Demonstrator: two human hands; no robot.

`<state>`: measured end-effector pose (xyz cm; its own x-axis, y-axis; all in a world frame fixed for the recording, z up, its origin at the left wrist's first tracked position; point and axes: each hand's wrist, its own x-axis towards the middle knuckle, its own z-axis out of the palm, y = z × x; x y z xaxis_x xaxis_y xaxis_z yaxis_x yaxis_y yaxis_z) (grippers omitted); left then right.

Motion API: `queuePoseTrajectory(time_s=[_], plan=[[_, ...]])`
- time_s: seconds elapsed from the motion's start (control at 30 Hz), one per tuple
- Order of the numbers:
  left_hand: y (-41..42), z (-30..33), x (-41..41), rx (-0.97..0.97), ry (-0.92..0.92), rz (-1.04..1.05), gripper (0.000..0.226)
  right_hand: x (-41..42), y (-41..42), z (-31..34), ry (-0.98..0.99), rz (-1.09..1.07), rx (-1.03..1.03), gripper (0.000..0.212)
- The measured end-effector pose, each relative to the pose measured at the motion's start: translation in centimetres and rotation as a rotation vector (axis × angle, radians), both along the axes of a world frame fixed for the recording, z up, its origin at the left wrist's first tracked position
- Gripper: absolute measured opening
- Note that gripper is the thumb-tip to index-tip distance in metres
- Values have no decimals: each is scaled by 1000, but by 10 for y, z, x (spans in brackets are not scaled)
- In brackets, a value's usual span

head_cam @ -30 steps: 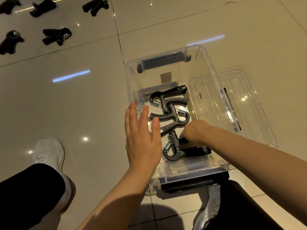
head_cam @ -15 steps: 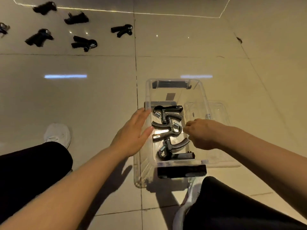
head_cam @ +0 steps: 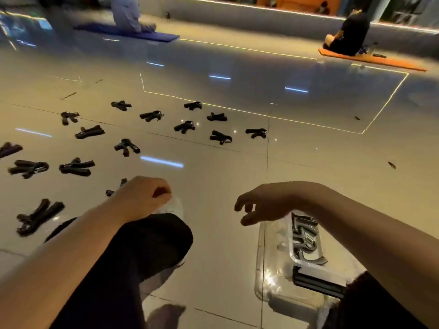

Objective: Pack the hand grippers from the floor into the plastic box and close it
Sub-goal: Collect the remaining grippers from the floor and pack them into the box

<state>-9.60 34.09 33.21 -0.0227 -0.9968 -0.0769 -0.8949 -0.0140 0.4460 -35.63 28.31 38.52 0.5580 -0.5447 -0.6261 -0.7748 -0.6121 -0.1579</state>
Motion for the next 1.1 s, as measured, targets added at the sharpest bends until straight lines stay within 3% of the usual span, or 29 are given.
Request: queuePoseTrajectory(time_s=[0.17, 0.3, 0.4, 0.57, 0.6, 0.7, 0.77, 0.93, 1.1], plan=[[13, 4, 28, -98, 85, 179, 24, 70, 14, 21, -1, 168, -121, 49], [15, 1, 40, -75, 20, 277, 29, 99, -2, 15, -181, 150, -209, 43], [14, 0, 55, -27, -25, 310, 26, 113, -19, 5, -277, 93, -147, 35], [-2, -2, 82, 9, 99, 404, 23, 143, -52, -15, -701, -70, -256, 25], [-8, -2, 88, 17, 104, 409, 23, 146, -59, -25, -696, -72, -256, 25], [-25, -3, 104, 43, 75, 412, 23, 147, -84, -47, -322, 120, -248, 29], [-30, -5, 114, 71, 49, 427, 22, 151, -99, -45, -226, 126, -142, 34], [-29, -11, 131, 205, -31, 439, 29, 175, -136, -8, -252, 65, -138, 46], [-30, 16, 151, 247, -126, 386, 28, 236, -136, 17, -496, 135, -138, 53]])
